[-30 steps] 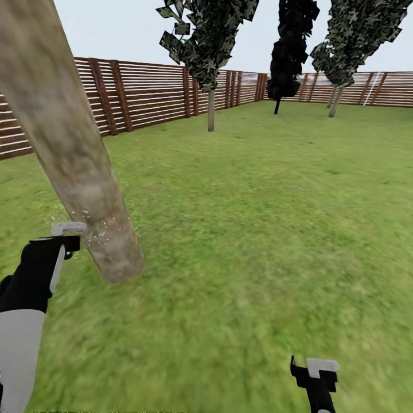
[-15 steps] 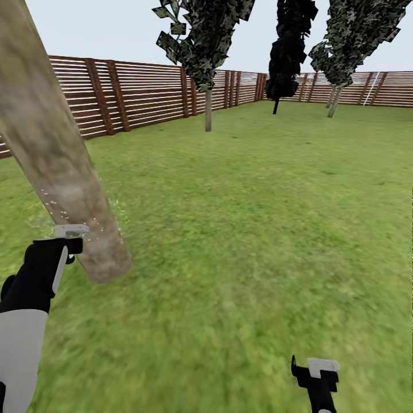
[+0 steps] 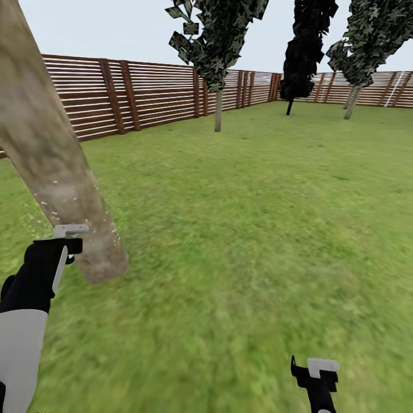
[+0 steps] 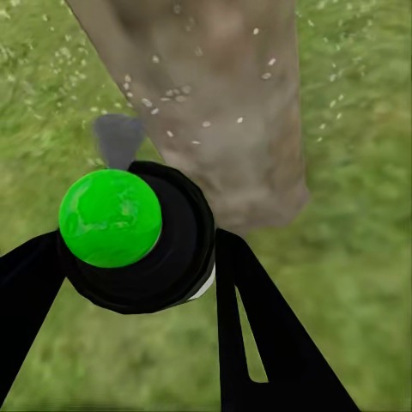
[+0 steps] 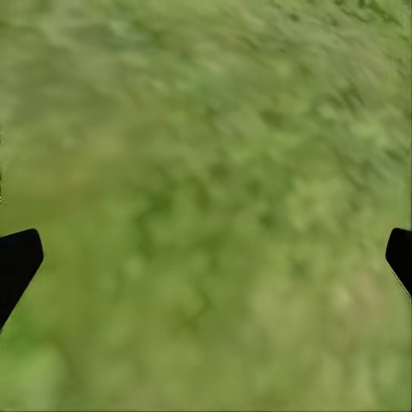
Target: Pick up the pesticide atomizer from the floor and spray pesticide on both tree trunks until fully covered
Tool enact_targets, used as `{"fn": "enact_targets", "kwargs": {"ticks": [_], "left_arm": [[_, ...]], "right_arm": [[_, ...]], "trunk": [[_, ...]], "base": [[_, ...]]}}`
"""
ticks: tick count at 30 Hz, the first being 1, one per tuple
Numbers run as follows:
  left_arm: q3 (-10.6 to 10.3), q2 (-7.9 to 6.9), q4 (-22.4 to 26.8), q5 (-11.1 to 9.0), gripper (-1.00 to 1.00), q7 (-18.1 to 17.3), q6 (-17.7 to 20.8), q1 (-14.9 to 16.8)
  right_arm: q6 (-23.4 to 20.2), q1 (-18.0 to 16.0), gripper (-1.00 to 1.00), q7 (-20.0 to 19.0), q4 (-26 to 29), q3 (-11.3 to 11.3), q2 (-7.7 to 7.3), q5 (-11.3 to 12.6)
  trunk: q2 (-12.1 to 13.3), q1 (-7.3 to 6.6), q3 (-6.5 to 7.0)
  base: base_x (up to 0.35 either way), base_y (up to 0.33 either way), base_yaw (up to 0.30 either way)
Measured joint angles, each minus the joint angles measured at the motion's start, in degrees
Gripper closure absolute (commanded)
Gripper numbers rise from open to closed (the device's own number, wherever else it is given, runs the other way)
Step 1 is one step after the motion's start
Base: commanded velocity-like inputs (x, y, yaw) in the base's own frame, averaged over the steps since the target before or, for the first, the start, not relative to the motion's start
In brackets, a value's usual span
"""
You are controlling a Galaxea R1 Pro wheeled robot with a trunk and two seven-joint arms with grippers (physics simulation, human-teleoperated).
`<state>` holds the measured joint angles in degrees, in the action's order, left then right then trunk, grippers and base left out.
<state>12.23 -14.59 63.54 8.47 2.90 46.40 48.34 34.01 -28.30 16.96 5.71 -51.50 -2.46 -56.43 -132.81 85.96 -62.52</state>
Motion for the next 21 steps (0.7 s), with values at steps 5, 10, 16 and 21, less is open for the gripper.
{"fn": "enact_targets", "kwargs": {"ticks": [5, 10, 16, 21], "left_arm": [[0.1, 0.00, 0.0, 0.0, 1.00, 0.1, 0.0, 0.0], [0.1, 0.03, -1.3, -0.1, 1.00, 0.1, -0.1, -1.3], [0.1, -0.32, -1.8, -0.1, 1.00, 0.1, 0.0, -5.8], [-0.1, -0.03, -2.9, -0.5, 1.00, -0.1, -0.1, -8.4]], "right_arm": [[0.0, 0.0, -1.00, 0.0, 0.0, 0.0, 0.00, 0.0], [0.0, 0.0, -1.00, 0.0, 0.0, 0.0, 0.00, 0.0], [0.0, 0.0, -1.00, 0.0, 0.0, 0.0, 0.08, 0.0], [0.0, 0.0, -1.00, 0.0, 0.0, 0.0, 0.09, 0.0]], "trunk": [[0.0, 0.00, 0.00], [0.0, 0.00, -0.01], [0.0, 0.00, 0.00], [0.0, 0.01, -0.01]], "base": [[0.256, -0.173, 0.043], [0.280, -0.156, 0.000], [0.280, -0.159, 0.177], [0.136, -0.076, 0.272]]}}
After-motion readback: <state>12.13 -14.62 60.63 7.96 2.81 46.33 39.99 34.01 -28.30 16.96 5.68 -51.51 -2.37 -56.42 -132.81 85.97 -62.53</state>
